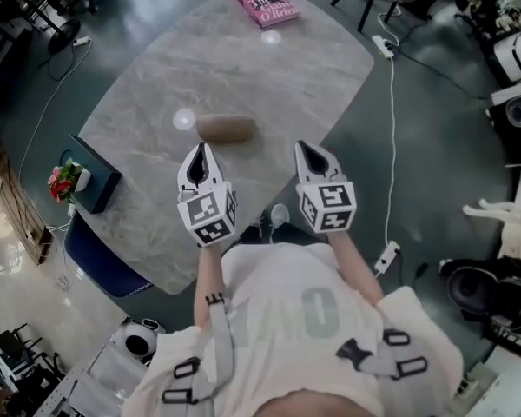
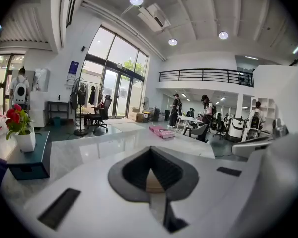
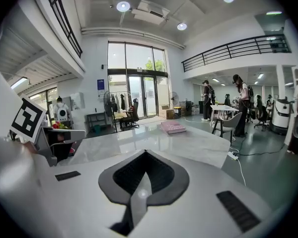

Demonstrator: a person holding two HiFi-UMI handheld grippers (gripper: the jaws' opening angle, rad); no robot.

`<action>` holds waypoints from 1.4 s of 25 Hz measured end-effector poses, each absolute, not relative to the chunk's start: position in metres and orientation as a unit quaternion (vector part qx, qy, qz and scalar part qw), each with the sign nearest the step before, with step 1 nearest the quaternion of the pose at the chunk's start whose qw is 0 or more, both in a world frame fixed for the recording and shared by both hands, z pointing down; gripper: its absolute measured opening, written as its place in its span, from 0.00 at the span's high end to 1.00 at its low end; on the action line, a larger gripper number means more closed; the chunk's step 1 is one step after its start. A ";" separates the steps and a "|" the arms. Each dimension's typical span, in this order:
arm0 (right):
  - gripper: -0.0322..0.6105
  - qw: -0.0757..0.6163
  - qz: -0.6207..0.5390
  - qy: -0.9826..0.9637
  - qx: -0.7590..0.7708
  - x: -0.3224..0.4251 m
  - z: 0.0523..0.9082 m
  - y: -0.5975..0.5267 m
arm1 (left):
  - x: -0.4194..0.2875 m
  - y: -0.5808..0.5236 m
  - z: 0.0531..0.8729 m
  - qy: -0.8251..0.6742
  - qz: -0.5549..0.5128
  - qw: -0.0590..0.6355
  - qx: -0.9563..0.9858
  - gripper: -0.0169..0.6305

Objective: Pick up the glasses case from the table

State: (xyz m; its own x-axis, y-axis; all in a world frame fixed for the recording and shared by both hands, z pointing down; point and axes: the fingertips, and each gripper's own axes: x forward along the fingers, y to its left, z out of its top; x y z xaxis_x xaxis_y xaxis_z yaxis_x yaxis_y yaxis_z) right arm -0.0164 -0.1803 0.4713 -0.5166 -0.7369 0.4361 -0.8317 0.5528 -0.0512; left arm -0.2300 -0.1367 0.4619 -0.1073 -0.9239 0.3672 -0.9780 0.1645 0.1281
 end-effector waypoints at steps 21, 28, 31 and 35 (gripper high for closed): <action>0.95 0.144 0.148 -0.887 0.412 -0.016 0.471 -0.224 | -0.205 -0.163 0.444 -0.749 0.078 0.152 0.641 0.94; 0.95 0.149 0.160 -0.885 0.410 -0.008 0.477 -0.222 | -0.209 -0.166 0.449 -0.748 0.048 0.180 0.636 0.45; 0.95 0.151 0.161 -0.886 0.409 -0.008 0.480 -0.221 | -0.213 -0.163 0.454 -0.754 0.057 0.179 0.629 0.45; 0.95 0.153 0.163 -0.884 0.410 -0.007 0.482 -0.222 | -0.213 -0.163 0.456 -0.750 0.066 0.177 0.633 0.45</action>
State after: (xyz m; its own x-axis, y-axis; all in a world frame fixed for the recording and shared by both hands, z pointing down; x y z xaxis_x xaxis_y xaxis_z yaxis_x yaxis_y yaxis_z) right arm -0.0070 -0.2219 0.4820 -0.6176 -0.6748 0.4040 -0.7746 0.6109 -0.1638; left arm -0.2132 -0.1628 0.4559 -0.1351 -0.9274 0.3487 -0.9741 0.1886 0.1244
